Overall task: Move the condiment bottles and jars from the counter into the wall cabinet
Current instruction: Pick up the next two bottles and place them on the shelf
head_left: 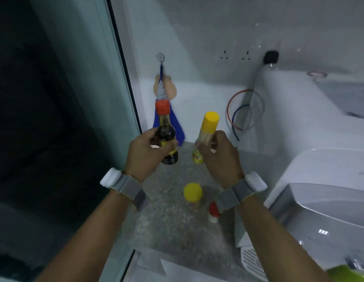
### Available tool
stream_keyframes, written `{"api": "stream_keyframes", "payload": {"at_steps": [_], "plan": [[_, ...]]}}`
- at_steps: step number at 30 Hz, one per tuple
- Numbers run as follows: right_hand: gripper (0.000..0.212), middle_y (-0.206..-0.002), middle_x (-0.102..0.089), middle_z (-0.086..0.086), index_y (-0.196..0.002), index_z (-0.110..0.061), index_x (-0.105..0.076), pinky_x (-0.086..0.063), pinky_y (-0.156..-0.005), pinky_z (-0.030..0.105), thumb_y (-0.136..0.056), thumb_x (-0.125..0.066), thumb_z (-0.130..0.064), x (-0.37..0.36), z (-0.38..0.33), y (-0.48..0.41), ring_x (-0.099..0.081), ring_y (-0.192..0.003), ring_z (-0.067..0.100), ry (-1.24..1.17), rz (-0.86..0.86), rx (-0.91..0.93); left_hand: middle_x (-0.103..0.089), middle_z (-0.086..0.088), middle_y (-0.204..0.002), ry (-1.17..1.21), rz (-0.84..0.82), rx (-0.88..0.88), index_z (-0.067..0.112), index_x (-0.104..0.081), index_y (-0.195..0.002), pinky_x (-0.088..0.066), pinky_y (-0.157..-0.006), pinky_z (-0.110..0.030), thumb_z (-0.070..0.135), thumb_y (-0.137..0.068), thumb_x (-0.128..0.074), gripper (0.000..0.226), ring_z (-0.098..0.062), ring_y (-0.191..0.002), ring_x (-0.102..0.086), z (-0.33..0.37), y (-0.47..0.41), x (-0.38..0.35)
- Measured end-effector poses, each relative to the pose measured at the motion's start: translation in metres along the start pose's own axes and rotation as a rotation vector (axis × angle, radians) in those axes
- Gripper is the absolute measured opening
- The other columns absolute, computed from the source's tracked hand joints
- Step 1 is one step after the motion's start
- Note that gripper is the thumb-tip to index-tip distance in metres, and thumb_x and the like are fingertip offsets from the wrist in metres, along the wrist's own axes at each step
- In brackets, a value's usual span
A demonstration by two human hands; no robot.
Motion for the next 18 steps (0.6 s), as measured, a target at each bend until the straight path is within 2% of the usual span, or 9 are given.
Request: {"api": "stream_keyframes", "payload": {"at_steps": [2, 4, 11, 13, 15, 18], "plan": [[0.03, -0.106, -0.07, -0.002, -0.112, -0.018, -0.059, -0.057, -0.082, 0.045, -0.095, -0.063, -0.042, 0.014, -0.028, 0.009, -0.068, -0.099, 0.022, -0.02, 0.021, 0.066, -0.072, 0.022, -0.079, -0.002, -0.005, -0.029, 0.038, -0.07, -0.099, -0.051, -0.067, -0.006, 0.028, -0.08, -0.083, 0.025, 0.009, -0.075, -0.066, 0.027, 0.006, 0.011], [0.029, -0.105, -0.07, -0.002, -0.112, -0.018, -0.06, -0.057, -0.082, 0.044, -0.095, -0.063, -0.041, 0.023, -0.045, 0.014, -0.068, -0.098, 0.021, -0.035, 0.033, 0.096, -0.069, 0.023, -0.071, -0.008, -0.021, -0.039, 0.038, -0.068, -0.098, -0.046, -0.06, 0.0, 0.026, -0.08, -0.083, 0.026, 0.015, -0.068, -0.062, 0.045, 0.008, 0.017], [0.032, -0.112, -0.069, -0.009, -0.121, -0.024, -0.062, -0.055, -0.082, 0.028, -0.096, -0.06, -0.044, 0.087, -0.125, 0.03, -0.067, -0.098, 0.007, -0.042, -0.005, 0.251, -0.065, 0.018, -0.068, -0.027, 0.064, -0.161, 0.028, -0.074, -0.1, -0.042, -0.056, -0.001, 0.03, -0.078, -0.084, 0.024, 0.008, -0.06, -0.058, 0.143, 0.015, 0.056], [0.031, -0.108, -0.072, -0.01, -0.119, -0.025, -0.064, -0.055, -0.077, 0.024, -0.096, -0.06, -0.046, 0.107, -0.15, 0.031, -0.069, -0.095, 0.005, -0.024, -0.01, 0.31, -0.069, 0.013, -0.072, -0.023, 0.064, -0.208, 0.026, -0.074, -0.105, -0.051, -0.06, -0.008, 0.034, -0.077, -0.084, 0.03, -0.001, -0.067, -0.065, 0.171, 0.015, 0.065], [0.03, -0.103, -0.072, -0.012, -0.115, -0.026, -0.066, -0.054, -0.074, 0.022, -0.095, -0.061, -0.048, 0.126, -0.173, 0.028, -0.069, -0.09, 0.002, 0.0, -0.011, 0.36, -0.075, -0.001, -0.086, 0.002, 0.061, -0.247, 0.026, -0.07, -0.111, -0.062, -0.074, -0.026, 0.036, -0.077, -0.083, 0.037, -0.02, -0.081, -0.073, 0.197, 0.011, 0.073], [0.034, -0.104, -0.071, -0.014, -0.115, -0.028, -0.067, -0.057, -0.082, 0.034, -0.093, -0.06, -0.052, 0.149, -0.205, 0.018, -0.068, -0.091, 0.004, 0.056, 0.009, 0.426, -0.076, -0.006, -0.086, 0.039, 0.083, -0.279, 0.023, -0.063, -0.114, -0.06, -0.081, -0.037, 0.038, -0.076, -0.084, 0.047, -0.025, -0.084, -0.074, 0.232, 0.002, 0.085]]}}
Point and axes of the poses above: each hand's wrist, its own y-axis away from the middle knuckle, its own x-axis out of the back of the hand, z = x × y, the point moved 7 cm from there along -y, towards the middle knuckle
